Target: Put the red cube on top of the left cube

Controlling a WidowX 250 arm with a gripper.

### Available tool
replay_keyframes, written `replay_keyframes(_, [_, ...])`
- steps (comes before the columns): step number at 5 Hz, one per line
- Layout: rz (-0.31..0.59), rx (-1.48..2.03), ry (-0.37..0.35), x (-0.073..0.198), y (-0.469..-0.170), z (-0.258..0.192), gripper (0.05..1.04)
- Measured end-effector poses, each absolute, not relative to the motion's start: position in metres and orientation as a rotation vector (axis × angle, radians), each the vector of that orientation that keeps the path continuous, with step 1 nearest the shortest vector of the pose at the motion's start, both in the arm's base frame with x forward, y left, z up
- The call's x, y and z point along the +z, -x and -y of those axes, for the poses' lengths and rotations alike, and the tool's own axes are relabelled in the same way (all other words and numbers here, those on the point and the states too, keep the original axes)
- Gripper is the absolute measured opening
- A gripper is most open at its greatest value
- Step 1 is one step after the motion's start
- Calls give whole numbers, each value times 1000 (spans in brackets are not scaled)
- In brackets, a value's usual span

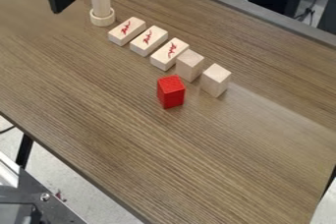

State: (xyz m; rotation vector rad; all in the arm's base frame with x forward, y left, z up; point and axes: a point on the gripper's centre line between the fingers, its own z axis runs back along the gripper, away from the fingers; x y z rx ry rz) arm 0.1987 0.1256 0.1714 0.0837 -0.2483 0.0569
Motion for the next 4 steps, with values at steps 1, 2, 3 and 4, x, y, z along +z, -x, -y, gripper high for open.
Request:
replay_keyframes(1, [236,58,-74,167,-197,-124,999])
replay_keyframes(2, [237,-27,-31,163,-205,-96,999])
replay_keyframes(3, [223,-26,-31,154,-209,-76,999])
replay_keyframes(4, [198,71,-14,146,-218,-59,999])
